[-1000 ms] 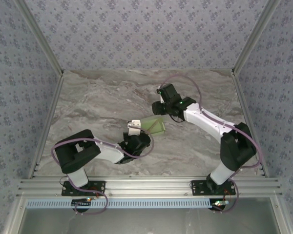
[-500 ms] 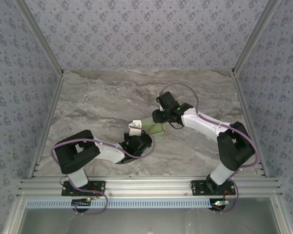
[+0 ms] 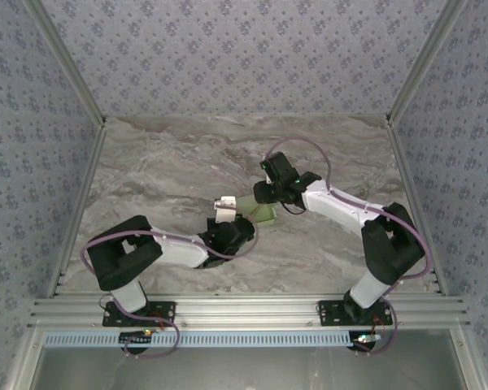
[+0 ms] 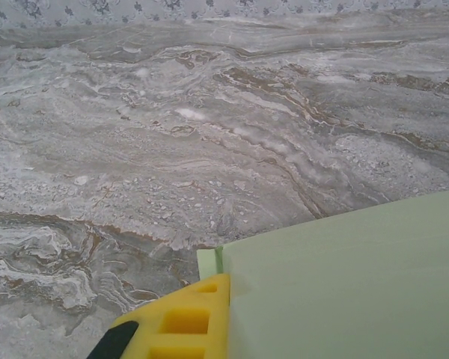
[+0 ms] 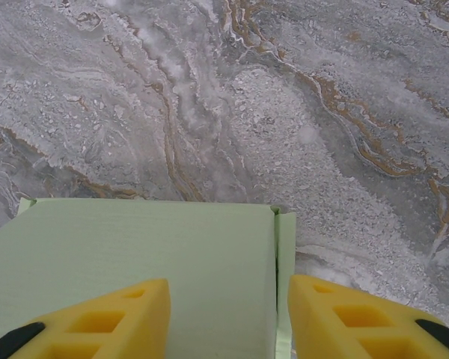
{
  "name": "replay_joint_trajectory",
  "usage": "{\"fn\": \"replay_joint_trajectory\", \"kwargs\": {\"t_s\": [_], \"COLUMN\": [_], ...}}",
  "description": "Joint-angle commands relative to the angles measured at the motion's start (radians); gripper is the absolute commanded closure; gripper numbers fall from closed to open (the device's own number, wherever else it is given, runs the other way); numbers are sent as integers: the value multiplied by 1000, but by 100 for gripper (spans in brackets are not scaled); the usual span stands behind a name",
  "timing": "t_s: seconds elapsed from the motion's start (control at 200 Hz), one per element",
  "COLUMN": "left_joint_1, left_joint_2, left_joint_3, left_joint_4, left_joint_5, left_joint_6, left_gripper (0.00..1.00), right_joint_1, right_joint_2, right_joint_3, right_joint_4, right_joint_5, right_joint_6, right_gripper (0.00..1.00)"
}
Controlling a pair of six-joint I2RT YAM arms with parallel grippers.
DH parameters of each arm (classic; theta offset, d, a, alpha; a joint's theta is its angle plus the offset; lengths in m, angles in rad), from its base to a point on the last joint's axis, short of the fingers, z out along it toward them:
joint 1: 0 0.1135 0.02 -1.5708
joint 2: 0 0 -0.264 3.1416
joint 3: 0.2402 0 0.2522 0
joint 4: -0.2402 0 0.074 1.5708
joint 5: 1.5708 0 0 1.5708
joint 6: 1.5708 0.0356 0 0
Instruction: Fold the paper box
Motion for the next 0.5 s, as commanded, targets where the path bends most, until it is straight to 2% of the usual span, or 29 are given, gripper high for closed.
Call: {"fn": "replay_joint_trajectory", "kwargs": {"t_s": [0.0,0.315,0.495], "left_joint_1": [-5,-43,-68], "left_joint_2": [49,107,112], "left_joint_3": [13,41,41], "left_joint_4": [-146,-164,-173], "left_joint_5": [119,82,68], "left_joint_6": [-17,-31,-32], "left_gripper": [100,100,97], "right_joint_1": [7,12,15], "right_joint_2": [3,11,19], "right_joint_3": [-28,-47,-58], "right_joint_4": [-74,-78,-91], "right_joint_5": [-1,8,32], "right_joint_6": [-26,-32,-65], "right_gripper": [53,53,53]}}
